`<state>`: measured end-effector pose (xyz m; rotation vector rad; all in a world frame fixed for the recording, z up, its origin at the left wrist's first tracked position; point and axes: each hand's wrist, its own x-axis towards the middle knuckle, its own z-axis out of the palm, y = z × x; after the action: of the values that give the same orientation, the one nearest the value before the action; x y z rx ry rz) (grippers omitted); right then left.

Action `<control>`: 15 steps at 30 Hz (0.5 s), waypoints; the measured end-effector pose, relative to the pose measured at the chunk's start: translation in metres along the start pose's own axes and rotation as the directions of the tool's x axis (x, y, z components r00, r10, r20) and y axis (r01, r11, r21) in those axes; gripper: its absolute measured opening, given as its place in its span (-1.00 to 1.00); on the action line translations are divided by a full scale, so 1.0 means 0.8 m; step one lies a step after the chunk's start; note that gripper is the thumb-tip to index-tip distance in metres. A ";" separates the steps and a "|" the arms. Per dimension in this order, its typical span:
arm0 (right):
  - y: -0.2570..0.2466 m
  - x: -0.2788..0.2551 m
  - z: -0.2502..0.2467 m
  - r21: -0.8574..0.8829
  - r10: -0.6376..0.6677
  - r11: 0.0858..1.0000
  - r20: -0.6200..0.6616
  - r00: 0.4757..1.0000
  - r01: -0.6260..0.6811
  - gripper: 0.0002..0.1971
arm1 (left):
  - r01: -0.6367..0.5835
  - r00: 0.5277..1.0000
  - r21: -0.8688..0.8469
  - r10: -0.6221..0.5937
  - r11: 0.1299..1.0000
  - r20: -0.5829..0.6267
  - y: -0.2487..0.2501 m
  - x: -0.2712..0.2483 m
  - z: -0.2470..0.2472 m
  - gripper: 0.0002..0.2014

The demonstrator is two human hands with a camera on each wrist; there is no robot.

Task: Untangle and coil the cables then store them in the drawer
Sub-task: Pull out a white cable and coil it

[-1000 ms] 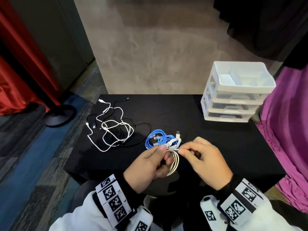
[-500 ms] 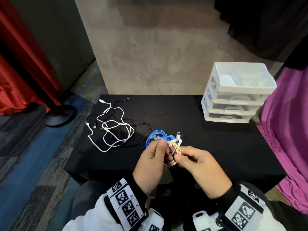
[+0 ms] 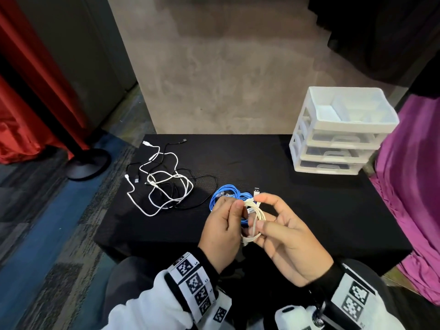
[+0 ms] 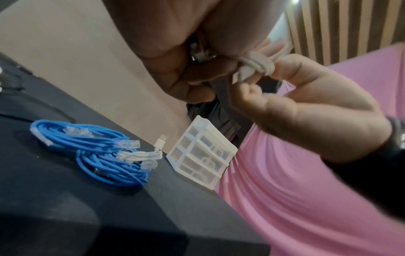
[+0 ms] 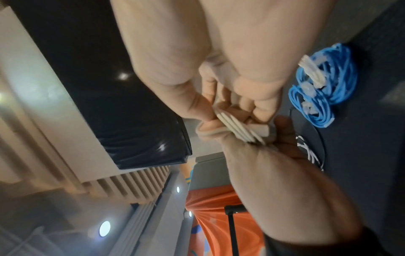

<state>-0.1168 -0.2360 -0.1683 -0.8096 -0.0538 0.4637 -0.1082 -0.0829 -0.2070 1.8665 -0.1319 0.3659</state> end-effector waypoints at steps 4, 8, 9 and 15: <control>0.001 0.001 -0.001 0.081 -0.021 0.996 -0.023 1.000 0.023 -0.36 | -0.030 0.999 0.072 0.028 0.997 0.033 -0.008 0.005 0.000 -0.57; -0.001 0.002 -0.002 0.094 -0.015 0.995 -0.021 1.000 0.017 -0.45 | -0.036 0.999 0.120 0.031 0.992 0.042 -0.008 0.011 -0.001 -0.63; -0.002 0.002 -0.002 0.065 -0.022 0.998 -0.017 1.000 0.023 -0.52 | -0.015 0.999 0.120 0.011 0.993 0.037 -0.006 0.012 -0.001 -0.65; 0.005 0.003 0.001 -0.245 -0.161 0.959 -0.055 0.985 0.143 -0.57 | 0.144 0.989 0.020 -0.142 0.989 -0.049 -0.001 0.008 0.002 -0.64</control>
<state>-0.1163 -0.2322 -0.1713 -1.0518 -0.1043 0.2834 -0.1015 -0.0833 -0.2058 1.8768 0.0389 0.3136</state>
